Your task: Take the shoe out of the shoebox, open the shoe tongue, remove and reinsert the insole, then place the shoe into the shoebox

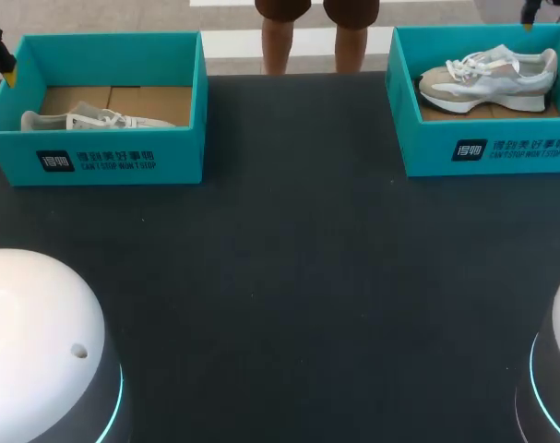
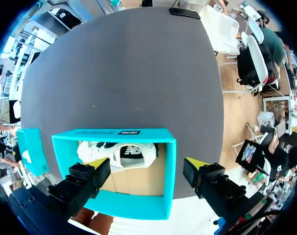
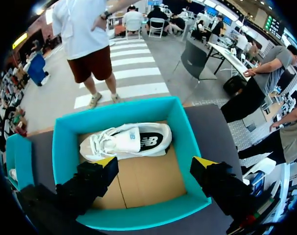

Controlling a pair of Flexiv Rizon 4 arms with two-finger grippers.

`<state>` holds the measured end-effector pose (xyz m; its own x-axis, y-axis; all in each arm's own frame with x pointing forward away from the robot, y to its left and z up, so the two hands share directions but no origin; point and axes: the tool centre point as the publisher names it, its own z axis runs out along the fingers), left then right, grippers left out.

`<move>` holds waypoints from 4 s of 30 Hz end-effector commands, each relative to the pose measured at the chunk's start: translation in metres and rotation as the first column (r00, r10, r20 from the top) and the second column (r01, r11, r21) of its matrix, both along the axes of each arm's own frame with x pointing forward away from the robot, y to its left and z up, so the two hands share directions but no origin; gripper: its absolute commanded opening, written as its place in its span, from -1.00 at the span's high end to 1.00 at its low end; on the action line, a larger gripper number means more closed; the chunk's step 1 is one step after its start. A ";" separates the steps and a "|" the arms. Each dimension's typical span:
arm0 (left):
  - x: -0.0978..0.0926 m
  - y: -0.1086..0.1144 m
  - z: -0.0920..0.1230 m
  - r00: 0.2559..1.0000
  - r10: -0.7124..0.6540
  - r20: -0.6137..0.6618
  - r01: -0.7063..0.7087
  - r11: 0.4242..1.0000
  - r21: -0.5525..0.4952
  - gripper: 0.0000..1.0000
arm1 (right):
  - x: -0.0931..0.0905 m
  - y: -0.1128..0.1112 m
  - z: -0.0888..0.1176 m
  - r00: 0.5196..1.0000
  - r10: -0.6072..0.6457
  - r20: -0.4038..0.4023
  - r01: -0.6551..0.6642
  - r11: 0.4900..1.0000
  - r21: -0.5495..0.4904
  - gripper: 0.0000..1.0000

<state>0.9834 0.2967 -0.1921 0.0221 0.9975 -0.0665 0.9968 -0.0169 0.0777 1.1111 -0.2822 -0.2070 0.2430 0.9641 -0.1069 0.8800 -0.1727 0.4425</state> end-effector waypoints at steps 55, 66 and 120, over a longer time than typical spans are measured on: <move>-0.001 0.000 0.000 1.000 0.000 0.002 0.000 1.000 0.002 -1.00 | 0.053 -0.062 -0.142 0.911 0.030 -0.412 -0.039 0.999 -0.014 1.00; -0.001 0.000 0.000 1.000 0.000 0.002 0.000 1.000 0.002 -1.00 | 0.027 -0.054 -0.084 0.932 -0.001 -0.362 -0.028 0.997 -0.075 1.00; -0.001 0.000 0.000 1.000 0.000 0.002 0.000 1.000 0.002 -1.00 | -0.195 0.187 0.076 0.978 -0.123 -0.169 0.117 0.992 -0.046 1.00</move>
<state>0.9834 0.2966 -0.1921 0.0223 0.9975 -0.0664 0.9968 -0.0171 0.0776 0.9393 -0.1068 -0.1322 0.3173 0.9280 -0.1955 0.9421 -0.2849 0.1769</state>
